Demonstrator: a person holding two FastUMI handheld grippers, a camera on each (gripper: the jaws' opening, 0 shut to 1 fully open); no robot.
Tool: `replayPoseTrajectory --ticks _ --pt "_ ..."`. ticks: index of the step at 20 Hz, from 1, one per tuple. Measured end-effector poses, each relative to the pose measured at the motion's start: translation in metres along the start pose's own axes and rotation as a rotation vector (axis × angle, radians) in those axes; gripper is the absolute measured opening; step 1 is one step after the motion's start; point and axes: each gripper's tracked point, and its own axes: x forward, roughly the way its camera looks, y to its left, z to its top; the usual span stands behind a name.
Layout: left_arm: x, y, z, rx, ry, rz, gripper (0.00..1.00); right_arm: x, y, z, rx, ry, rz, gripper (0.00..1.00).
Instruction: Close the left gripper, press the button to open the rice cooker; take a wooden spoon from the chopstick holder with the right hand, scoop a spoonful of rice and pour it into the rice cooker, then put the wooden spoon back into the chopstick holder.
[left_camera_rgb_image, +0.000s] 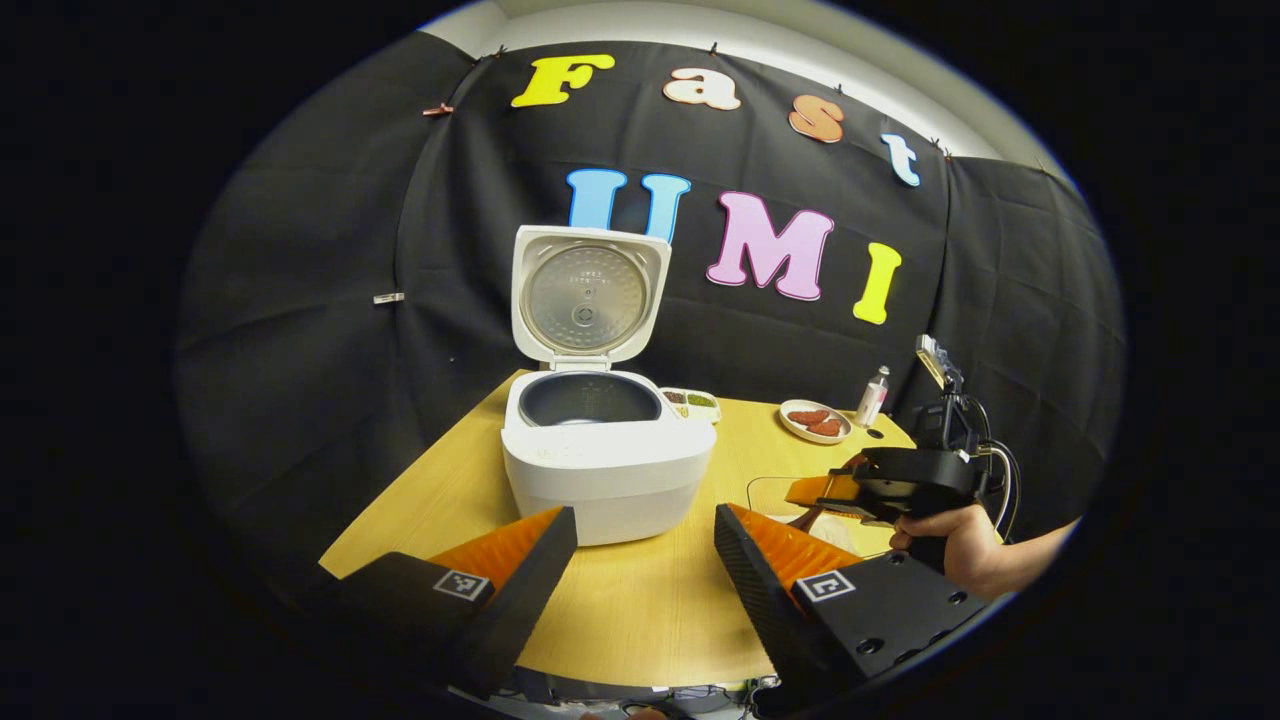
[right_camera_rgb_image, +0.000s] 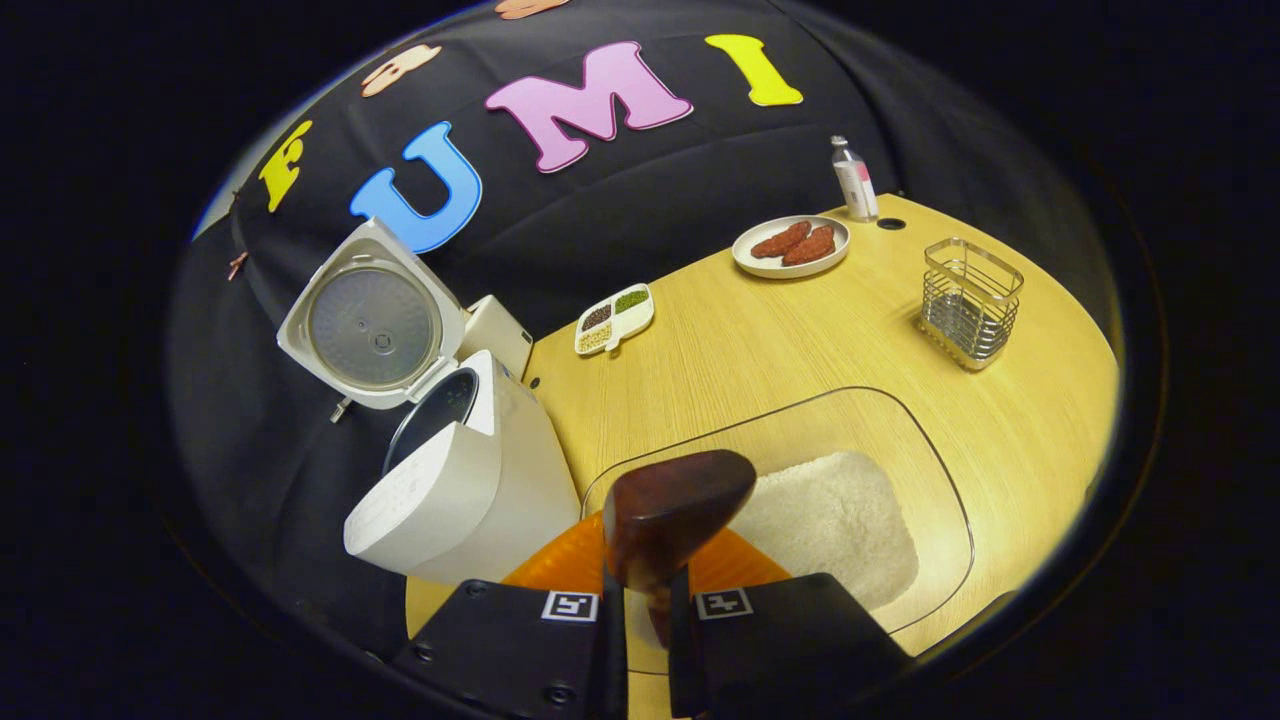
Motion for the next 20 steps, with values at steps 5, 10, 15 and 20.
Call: replayPoseTrajectory --ticks 5,10,15,20 --pt "-0.001 0.005 0.000 0.004 -0.008 0.008 0.96 -0.014 -0.008 0.019 0.113 0.010 0.013 0.21" --pt "-0.003 0.006 0.000 0.016 -0.014 0.003 0.95 -0.028 -0.036 0.047 0.184 -0.035 -0.024 0.21" --pt "-0.006 0.002 0.001 0.031 -0.026 -0.007 0.96 -0.040 -0.055 0.076 0.364 -0.063 -0.037 0.21" --pt "-0.008 -0.002 0.000 0.043 -0.028 -0.019 0.96 -0.056 -0.030 0.112 0.408 -0.105 0.027 0.20"
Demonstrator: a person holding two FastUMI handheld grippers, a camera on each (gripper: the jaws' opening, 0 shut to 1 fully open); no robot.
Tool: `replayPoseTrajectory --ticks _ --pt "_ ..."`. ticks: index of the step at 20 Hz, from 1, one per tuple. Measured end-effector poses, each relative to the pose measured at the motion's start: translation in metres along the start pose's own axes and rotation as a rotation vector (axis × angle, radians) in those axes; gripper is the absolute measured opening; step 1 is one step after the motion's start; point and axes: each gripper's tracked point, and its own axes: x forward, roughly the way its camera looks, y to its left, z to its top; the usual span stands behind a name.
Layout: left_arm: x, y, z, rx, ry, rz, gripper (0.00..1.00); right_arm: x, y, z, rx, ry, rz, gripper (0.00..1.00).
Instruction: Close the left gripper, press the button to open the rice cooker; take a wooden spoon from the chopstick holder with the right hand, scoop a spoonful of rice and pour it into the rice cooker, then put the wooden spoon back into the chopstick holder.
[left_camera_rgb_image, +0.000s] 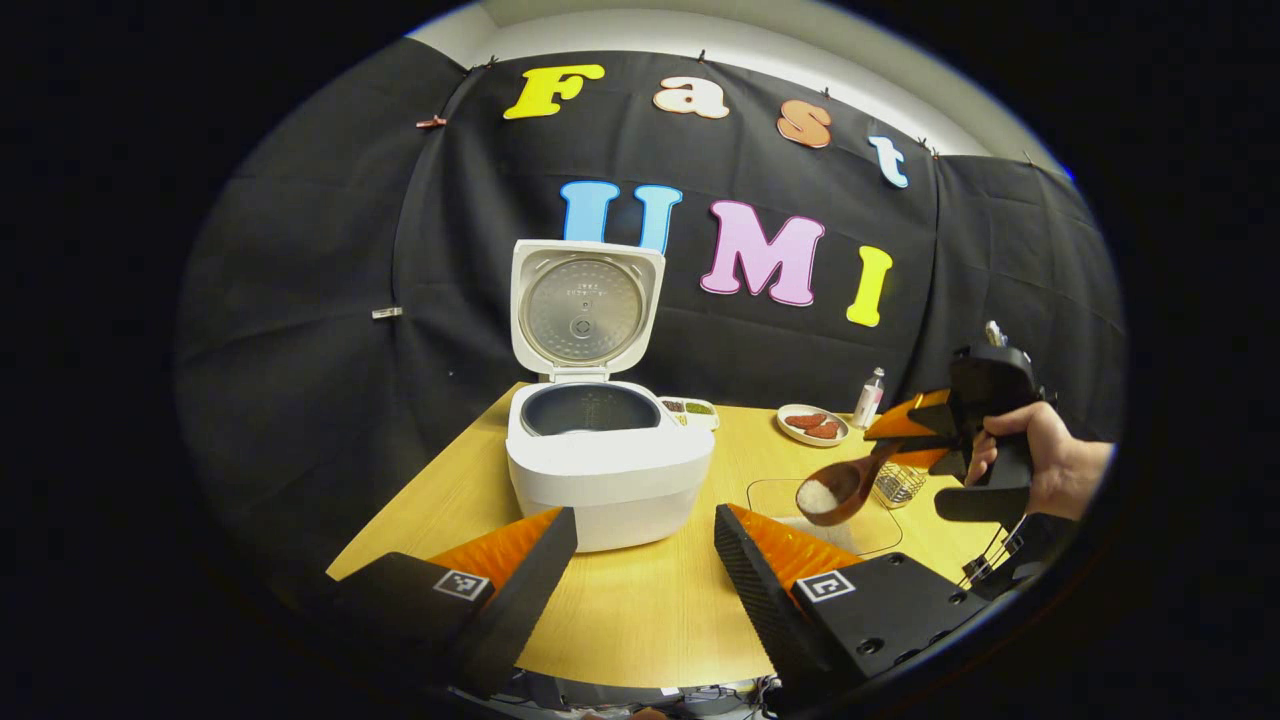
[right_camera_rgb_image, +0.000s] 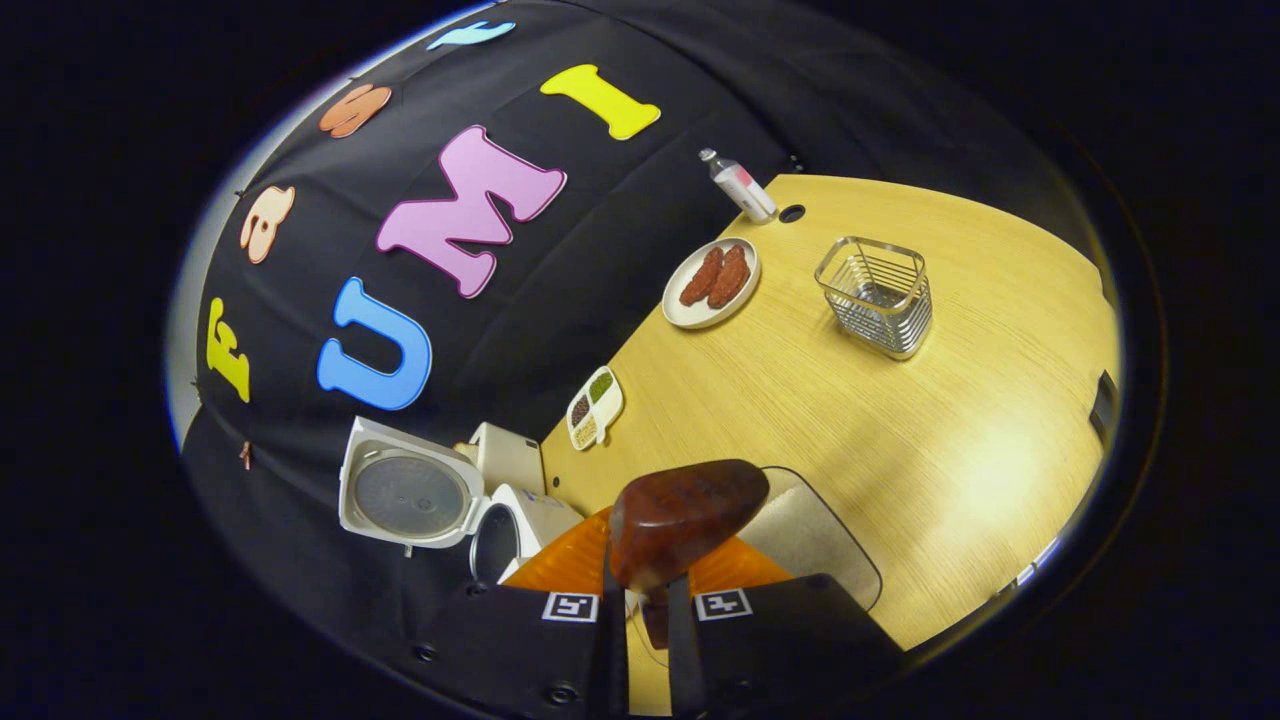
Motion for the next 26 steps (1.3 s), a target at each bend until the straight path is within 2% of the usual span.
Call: replayPoseTrajectory --ticks 5,10,15,20,26 --pt "-0.003 0.005 0.004 0.005 -0.015 0.015 0.96 0.000 0.052 0.016 0.055 -0.006 0.081 0.21" --pt "-0.007 0.015 -0.004 -0.025 -0.012 0.047 0.95 0.008 0.099 0.024 0.169 0.023 0.138 0.20" --pt "-0.012 0.035 -0.004 -0.054 -0.015 0.096 0.96 0.026 0.146 0.025 0.173 0.018 0.176 0.20" --pt "-0.007 0.055 -0.008 -0.120 0.000 0.121 0.95 0.057 0.199 0.001 0.159 0.050 0.214 0.20" --pt "0.001 0.084 -0.010 -0.175 0.015 0.151 0.95 0.102 0.244 -0.057 0.031 0.097 0.223 0.20"
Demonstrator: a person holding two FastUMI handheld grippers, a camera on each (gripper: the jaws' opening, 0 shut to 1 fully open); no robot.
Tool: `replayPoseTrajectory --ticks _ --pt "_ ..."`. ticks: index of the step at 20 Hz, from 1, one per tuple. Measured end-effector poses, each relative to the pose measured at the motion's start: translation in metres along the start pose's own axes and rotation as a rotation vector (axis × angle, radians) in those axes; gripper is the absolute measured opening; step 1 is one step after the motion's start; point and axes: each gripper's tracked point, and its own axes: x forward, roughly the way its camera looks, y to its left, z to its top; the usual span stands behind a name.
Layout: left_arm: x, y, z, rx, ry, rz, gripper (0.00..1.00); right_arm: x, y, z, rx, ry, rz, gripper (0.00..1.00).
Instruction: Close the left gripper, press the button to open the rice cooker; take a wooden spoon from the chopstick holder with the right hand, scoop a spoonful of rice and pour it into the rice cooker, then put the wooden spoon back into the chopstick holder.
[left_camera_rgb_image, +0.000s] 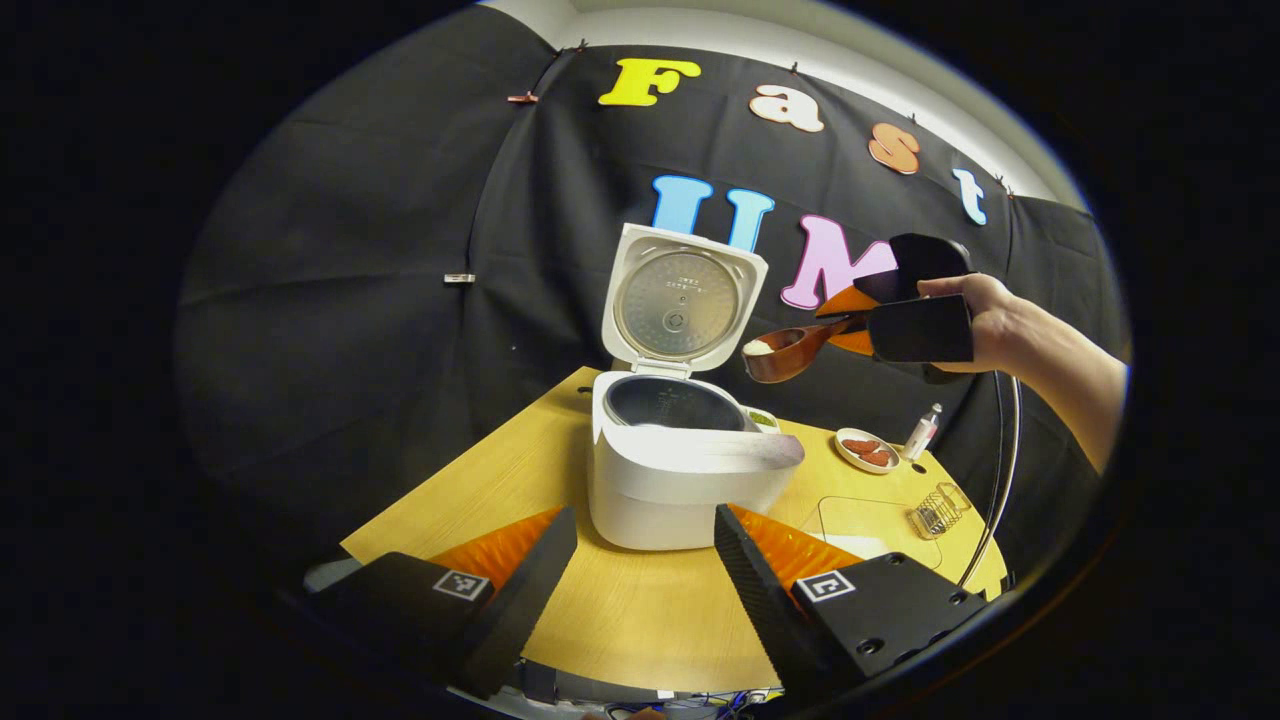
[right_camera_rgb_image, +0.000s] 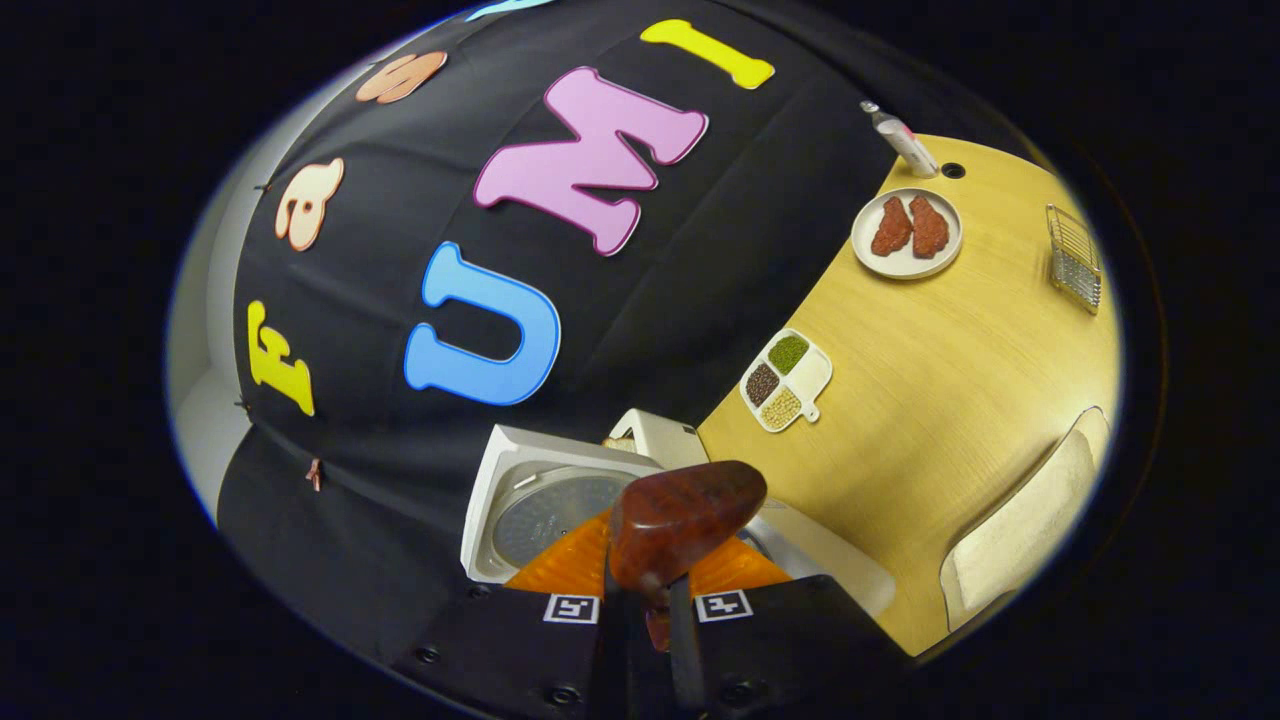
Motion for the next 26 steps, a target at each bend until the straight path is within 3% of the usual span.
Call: replayPoseTrajectory --ticks 6,13,18,21,26 --pt "0.007 0.028 0.005 -0.004 0.004 0.049 0.96 0.046 0.012 -0.042 -0.238 0.007 -0.011 0.20" --pt "0.014 0.040 0.030 -0.079 -0.029 0.068 0.95 0.083 0.036 -0.073 -0.613 0.006 0.065 0.20" --pt "0.017 0.049 0.025 -0.040 -0.025 0.082 0.96 0.099 0.051 -0.105 -0.886 0.018 0.153 0.20" --pt "0.013 0.053 0.027 -0.018 -0.026 0.086 0.96 0.106 0.051 -0.114 -1.016 0.013 0.167 0.20" --pt "0.006 0.054 0.029 -0.035 -0.037 0.102 0.95 0.102 0.056 -0.135 -1.300 -0.004 0.239 0.20"
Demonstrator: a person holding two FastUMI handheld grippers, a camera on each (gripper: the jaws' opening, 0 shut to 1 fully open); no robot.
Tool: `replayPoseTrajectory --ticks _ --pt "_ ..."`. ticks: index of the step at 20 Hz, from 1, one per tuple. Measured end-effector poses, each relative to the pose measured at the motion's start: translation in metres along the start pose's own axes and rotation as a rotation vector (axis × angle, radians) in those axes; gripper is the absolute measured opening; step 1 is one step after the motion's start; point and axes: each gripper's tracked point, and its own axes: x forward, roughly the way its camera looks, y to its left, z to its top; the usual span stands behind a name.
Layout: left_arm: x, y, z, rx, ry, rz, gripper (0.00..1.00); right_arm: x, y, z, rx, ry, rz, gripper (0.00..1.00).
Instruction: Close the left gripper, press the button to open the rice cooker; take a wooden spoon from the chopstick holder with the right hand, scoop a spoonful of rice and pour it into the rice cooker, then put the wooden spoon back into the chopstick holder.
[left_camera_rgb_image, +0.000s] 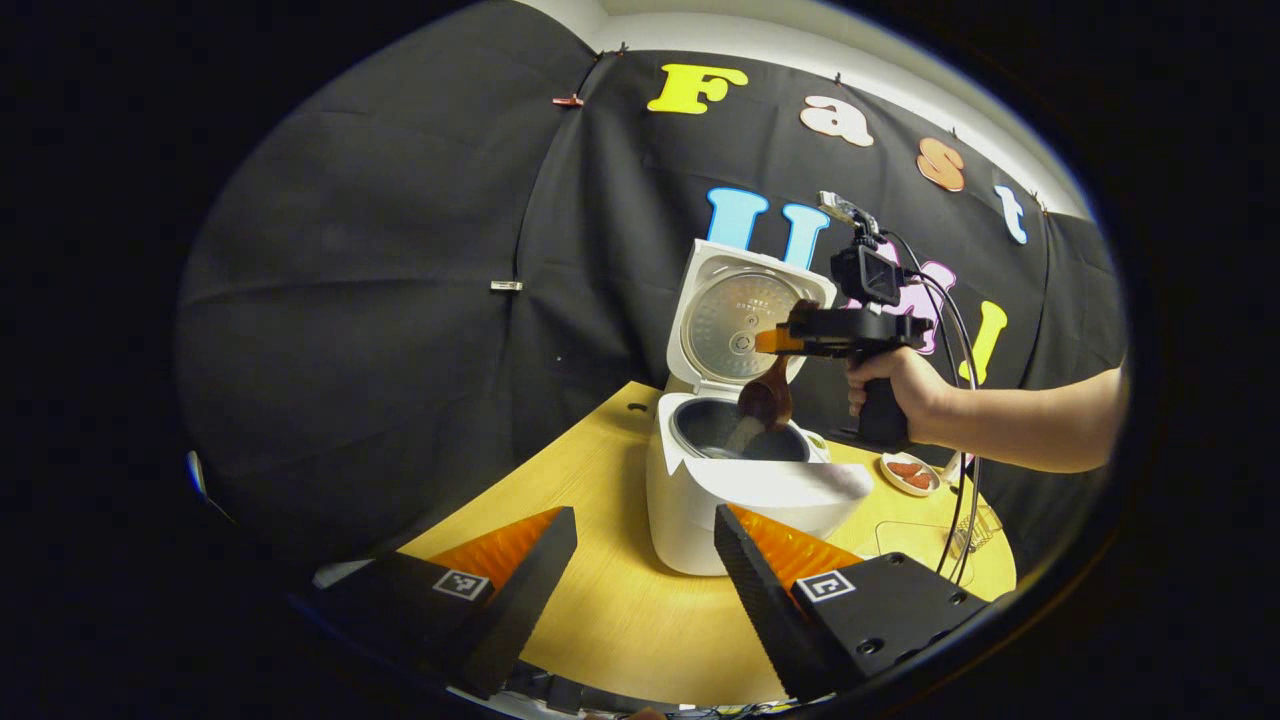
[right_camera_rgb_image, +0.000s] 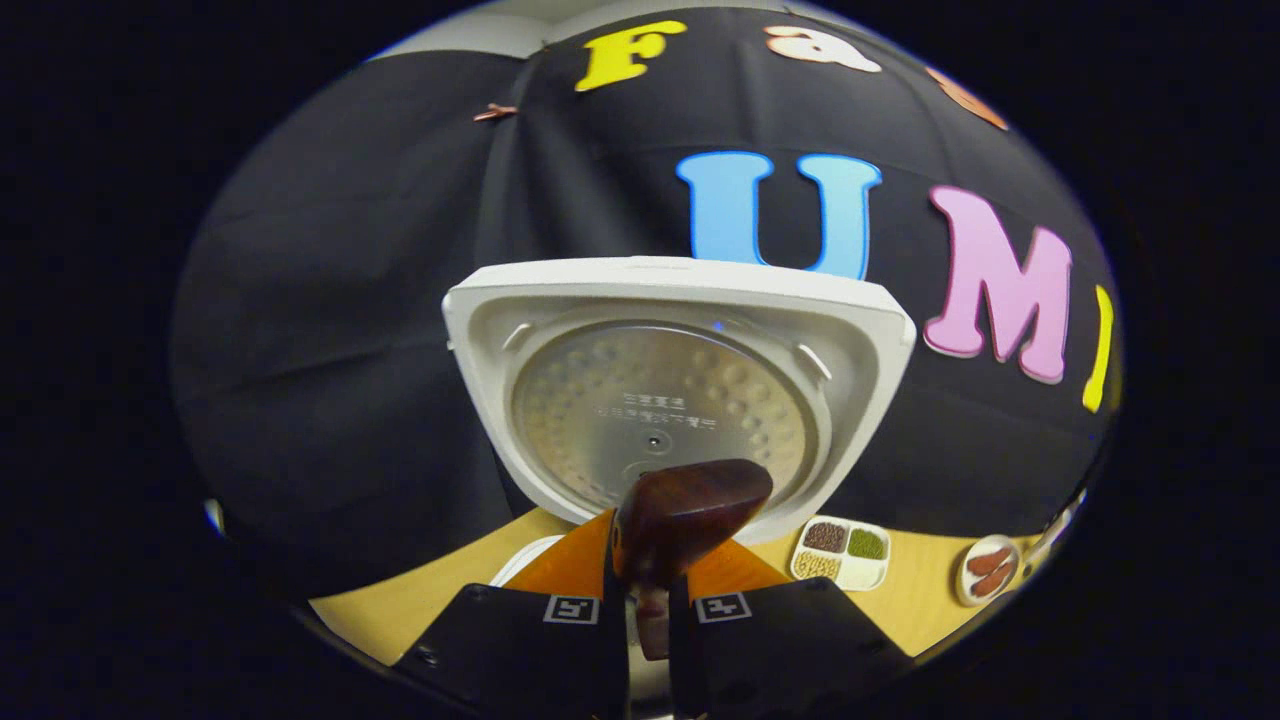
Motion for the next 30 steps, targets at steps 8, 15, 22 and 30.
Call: replayPoseTrajectory --ticks 8,15,22,30 --pt "-0.008 -0.009 0.002 0.018 -0.021 -0.001 0.96 -0.008 0.029 -0.011 -0.291 -0.039 0.056 0.20" --pt "-0.023 -0.023 -0.005 0.047 -0.023 -0.008 0.96 -0.021 0.028 -0.008 -0.298 -0.040 0.039 0.20" --pt "-0.038 -0.063 -0.019 0.102 -0.029 -0.046 0.96 -0.067 -0.025 0.040 -0.019 -0.076 -0.021 0.20" --pt "-0.032 -0.140 -0.010 0.072 -0.029 -0.169 0.96 -0.171 -0.172 0.060 0.190 -0.150 -0.169 0.20"
